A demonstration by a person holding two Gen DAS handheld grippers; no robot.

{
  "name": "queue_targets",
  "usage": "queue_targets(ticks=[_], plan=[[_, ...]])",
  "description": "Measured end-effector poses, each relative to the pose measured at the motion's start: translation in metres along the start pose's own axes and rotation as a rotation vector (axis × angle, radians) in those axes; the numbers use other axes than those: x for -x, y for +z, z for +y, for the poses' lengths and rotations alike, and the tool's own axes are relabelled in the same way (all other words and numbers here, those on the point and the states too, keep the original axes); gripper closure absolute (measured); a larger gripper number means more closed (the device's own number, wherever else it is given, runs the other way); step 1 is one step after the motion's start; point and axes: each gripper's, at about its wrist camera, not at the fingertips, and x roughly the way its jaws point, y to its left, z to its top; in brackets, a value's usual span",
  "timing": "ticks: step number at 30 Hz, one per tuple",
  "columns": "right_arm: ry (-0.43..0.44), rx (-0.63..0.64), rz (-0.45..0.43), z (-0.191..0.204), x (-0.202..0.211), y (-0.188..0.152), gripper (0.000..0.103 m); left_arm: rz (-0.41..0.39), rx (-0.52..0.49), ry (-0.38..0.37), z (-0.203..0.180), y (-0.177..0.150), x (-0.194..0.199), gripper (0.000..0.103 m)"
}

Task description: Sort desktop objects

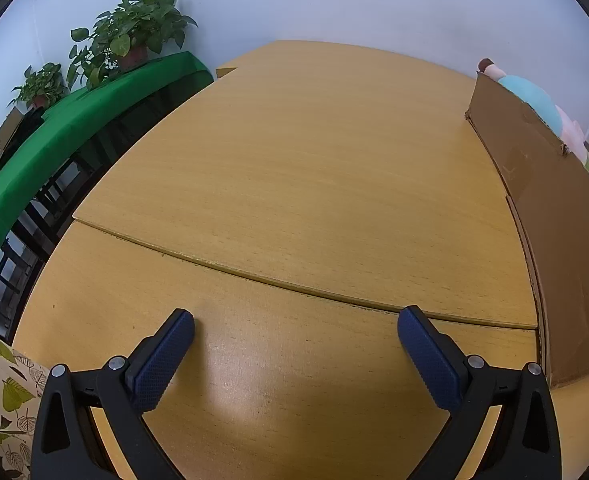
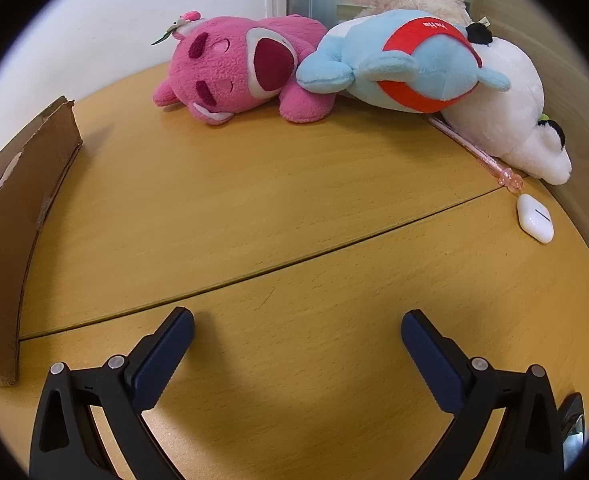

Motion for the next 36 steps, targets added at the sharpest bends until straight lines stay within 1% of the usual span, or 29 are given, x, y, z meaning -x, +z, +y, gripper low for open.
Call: queue_targets(ticks=[6,12,21,28,36], plan=[[-0.005,-0.008,0.001,-0.005,-0.001,0.005,0.000,0.000,0.002,0.000,0.000,-0.001,0.001,0.000],[-0.010,-0.012,0.001,-0.009,0.003,0.003,0.000,-0.004,0.011,0.005,-0.004,-0.011,0.005,0.000],[-0.011,-0.013,0.000,-0.009,0.004,0.003,0.000,-0.004,0.013,0.004,-0.004,-0.012,0.006,0.000],[-0.012,-0.013,-0.001,-0.007,0.003,0.002,0.000,-0.002,0.031,0.018,-0.004,-0.001,0.003,0.000],[-0.013,-0.014,-0.001,-0.006,0.003,0.002,0.000,-0.002,0.032,0.017,-0.004,-0.002,0.003,0.000]])
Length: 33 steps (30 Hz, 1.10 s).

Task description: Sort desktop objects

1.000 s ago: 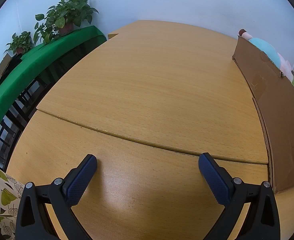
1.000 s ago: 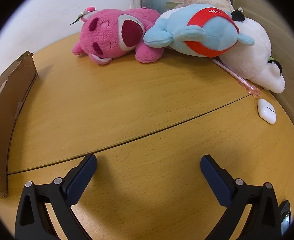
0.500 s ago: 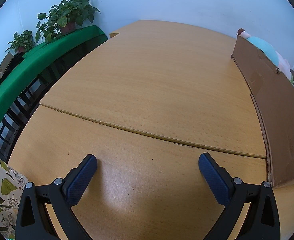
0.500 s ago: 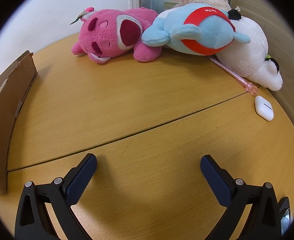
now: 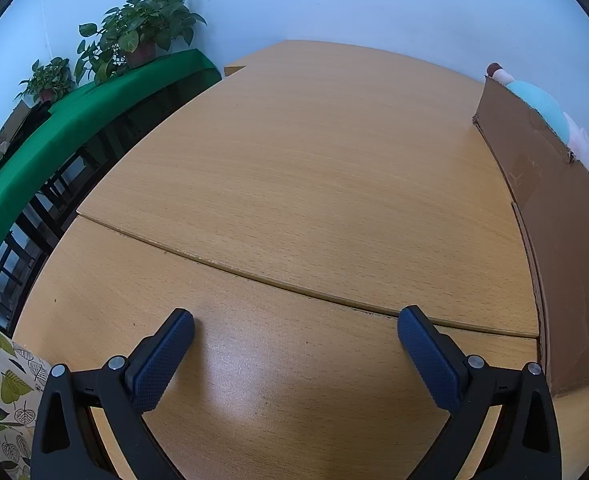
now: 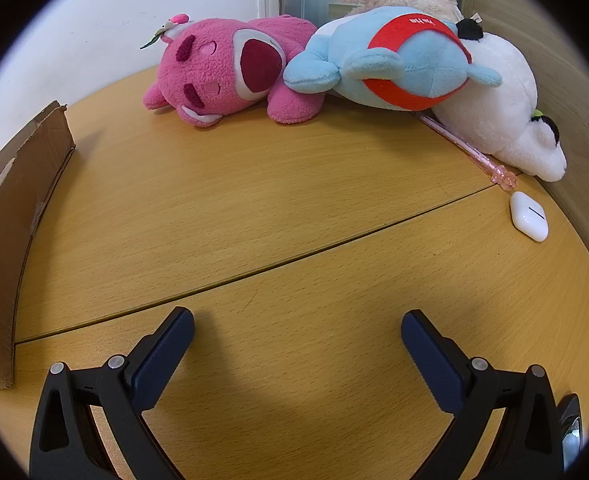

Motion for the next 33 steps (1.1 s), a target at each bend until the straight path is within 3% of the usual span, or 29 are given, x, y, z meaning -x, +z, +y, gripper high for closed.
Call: queue_targets(ticks=[33], plan=[[-0.001,-0.001,-0.001,0.0021,0.0003,-0.0008,0.000,-0.001,0.001,0.000,-0.0015,-0.0012,-0.0005,0.000]])
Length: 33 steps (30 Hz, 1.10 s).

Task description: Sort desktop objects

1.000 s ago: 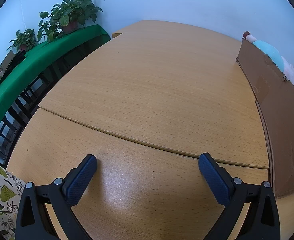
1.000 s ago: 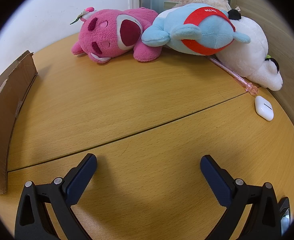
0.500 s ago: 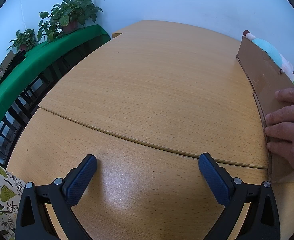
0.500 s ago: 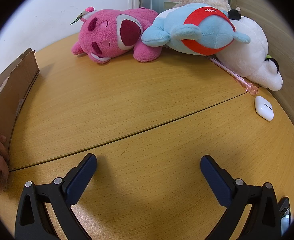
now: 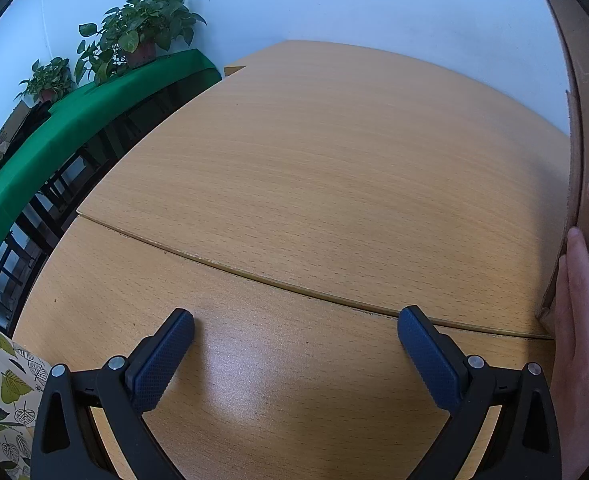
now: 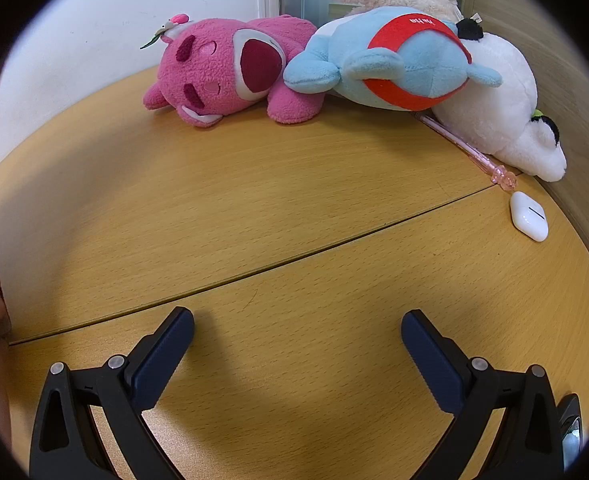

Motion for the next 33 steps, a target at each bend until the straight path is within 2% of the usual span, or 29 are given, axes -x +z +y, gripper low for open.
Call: queue_targets(ticks=[33], plan=[[0.001,0.000,-0.001,0.0009,0.0018,0.0008,0.000,-0.001,0.002,0.001,-0.0003,-0.0011,0.0006,0.000]])
